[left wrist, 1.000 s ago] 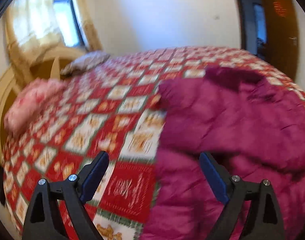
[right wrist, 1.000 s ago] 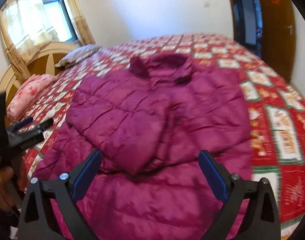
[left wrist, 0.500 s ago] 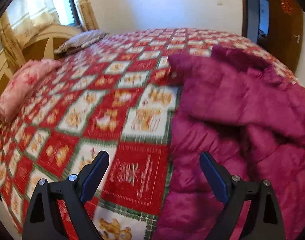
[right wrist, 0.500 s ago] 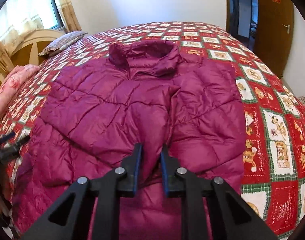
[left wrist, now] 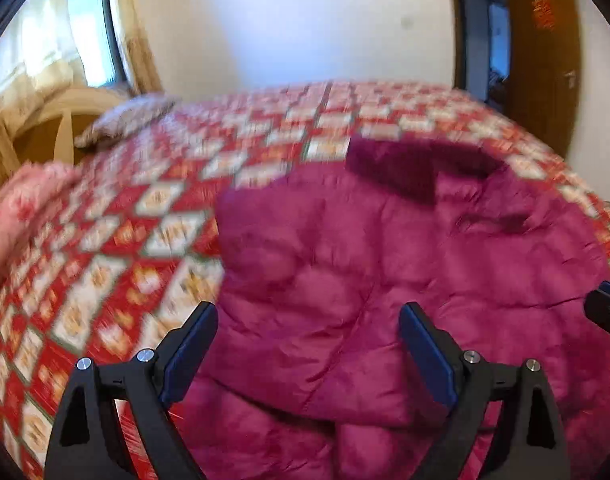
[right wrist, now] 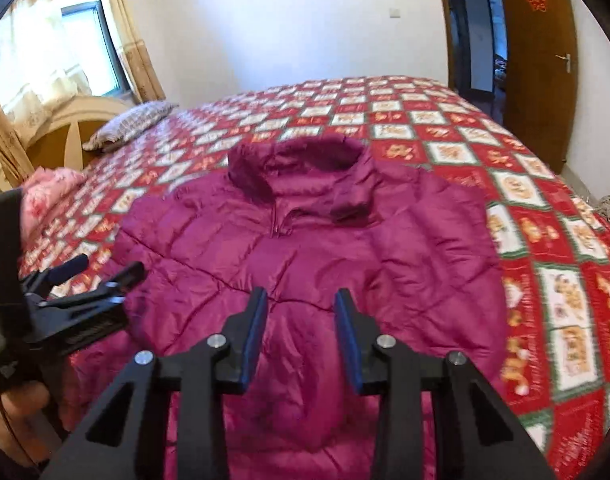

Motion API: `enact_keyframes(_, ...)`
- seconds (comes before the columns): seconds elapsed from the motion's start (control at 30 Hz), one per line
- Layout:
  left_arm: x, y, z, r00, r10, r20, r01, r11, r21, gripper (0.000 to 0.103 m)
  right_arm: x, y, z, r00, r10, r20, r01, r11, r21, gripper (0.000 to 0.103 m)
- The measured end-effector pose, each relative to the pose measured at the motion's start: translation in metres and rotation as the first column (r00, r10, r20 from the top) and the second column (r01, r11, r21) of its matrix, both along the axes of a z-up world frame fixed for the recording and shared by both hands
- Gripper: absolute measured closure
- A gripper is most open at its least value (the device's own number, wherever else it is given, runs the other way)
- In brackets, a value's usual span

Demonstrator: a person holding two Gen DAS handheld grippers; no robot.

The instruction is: Fold large clothes

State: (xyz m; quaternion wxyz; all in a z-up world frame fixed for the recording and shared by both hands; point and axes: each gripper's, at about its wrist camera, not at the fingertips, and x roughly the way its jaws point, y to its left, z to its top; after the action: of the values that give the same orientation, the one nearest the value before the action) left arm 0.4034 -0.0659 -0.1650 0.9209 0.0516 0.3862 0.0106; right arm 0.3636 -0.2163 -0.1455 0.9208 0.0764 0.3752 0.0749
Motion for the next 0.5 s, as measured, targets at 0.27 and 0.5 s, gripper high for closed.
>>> enact_keyframes(0.27, 0.007, -0.001, -0.034, 0.999, 0.018, -0.040, -0.017, 1.000, 0.005, 0.010, 0.003, -0.001, -0.041, 0.999, -0.001, -0.046, 0.000, 1.000, -0.012, 0.074)
enact_keyframes(0.5, 0.012, -0.002, -0.039, 0.998, 0.017, -0.054, -0.016, 1.000, 0.011, 0.009, 0.004, 0.002, -0.047, 0.999, -0.007, -0.042, 0.005, 0.999, -0.034, 0.074)
